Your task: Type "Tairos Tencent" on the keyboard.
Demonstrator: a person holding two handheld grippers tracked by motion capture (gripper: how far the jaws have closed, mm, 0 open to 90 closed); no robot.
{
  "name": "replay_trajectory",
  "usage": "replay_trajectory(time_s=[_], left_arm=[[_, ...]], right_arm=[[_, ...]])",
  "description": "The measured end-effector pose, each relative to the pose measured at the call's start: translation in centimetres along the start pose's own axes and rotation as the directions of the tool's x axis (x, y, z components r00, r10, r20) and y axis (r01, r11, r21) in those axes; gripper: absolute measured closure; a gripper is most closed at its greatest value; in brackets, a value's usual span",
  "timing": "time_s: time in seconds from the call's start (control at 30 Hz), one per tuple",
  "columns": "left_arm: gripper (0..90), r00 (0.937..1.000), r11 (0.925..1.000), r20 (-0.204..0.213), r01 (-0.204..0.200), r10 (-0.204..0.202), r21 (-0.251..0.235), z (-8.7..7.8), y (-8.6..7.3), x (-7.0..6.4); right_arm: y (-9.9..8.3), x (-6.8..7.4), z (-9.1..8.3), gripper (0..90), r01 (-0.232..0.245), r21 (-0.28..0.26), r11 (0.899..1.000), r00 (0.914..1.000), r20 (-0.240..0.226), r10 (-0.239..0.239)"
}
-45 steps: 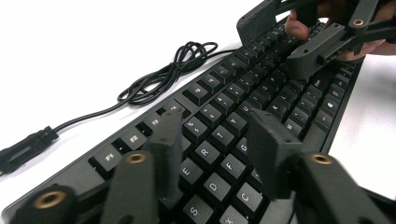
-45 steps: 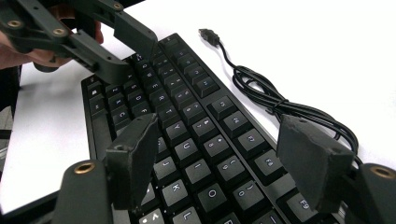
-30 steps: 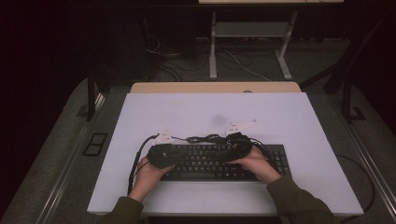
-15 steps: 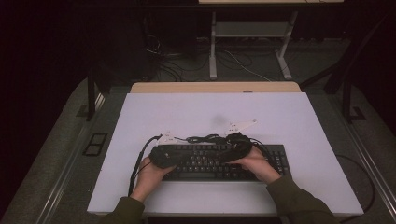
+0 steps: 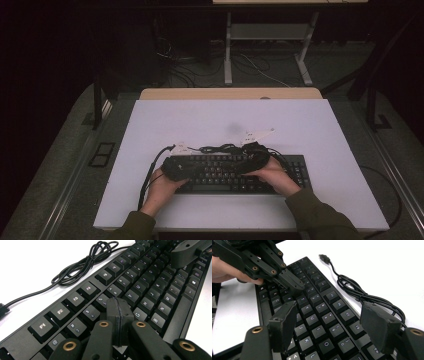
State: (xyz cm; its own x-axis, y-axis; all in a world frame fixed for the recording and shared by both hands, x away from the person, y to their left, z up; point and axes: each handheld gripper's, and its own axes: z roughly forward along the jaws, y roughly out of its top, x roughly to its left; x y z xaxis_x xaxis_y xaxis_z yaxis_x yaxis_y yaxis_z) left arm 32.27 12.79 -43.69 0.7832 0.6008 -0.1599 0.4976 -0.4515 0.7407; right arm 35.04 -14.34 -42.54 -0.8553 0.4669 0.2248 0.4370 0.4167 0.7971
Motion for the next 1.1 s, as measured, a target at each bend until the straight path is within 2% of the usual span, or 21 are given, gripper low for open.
replay_trajectory(time_s=[0.27, 0.33, 0.47, 0.6, 0.8, 1.1], left_arm=[[88.5, 1.0000, 1.0000, 0.002, 0.001, -0.001, -0.001, -0.1, 0.1, 0.0], [88.5, 0.9999, 0.9998, 0.008, 0.009, -0.009, -0.019, -0.2, 0.1, -0.1], [88.5, 0.9999, 0.9996, 0.006, 0.011, -0.011, -0.025, -0.4, 0.2, -0.1], [87.7, 0.9999, 0.9992, 0.013, 0.004, -0.003, -0.039, -0.7, 0.2, -0.1], [78.5, 1.0000, 0.9986, 0.007, 0.003, -0.002, -0.053, -1.1, 0.2, -0.2], [56.6, 0.9998, 0.9974, 0.017, -0.002, 0.003, -0.073, -1.6, -0.1, -0.4]], right_arm=[[0.0, 0.0, -0.1, 29.3, 0.000, -0.001, 1.000, 1.0000, 0.001, 0.000], [0.0, 0.0, -0.1, 29.3, -0.001, -0.002, 1.000, 1.0000, 0.001, 0.001], [0.0, 0.0, -0.2, 29.3, 0.001, -0.005, 1.000, 1.0000, 0.001, -0.001], [0.0, 0.0, -0.2, 29.3, 0.001, -0.007, 1.000, 1.0000, 0.002, -0.001], [0.1, 0.0, -0.4, 29.5, -0.004, -0.009, 1.000, 1.0000, 0.002, 0.004], [0.0, 0.1, -0.9, 33.1, -0.007, -0.011, 1.000, 1.0000, -0.002, 0.007]])
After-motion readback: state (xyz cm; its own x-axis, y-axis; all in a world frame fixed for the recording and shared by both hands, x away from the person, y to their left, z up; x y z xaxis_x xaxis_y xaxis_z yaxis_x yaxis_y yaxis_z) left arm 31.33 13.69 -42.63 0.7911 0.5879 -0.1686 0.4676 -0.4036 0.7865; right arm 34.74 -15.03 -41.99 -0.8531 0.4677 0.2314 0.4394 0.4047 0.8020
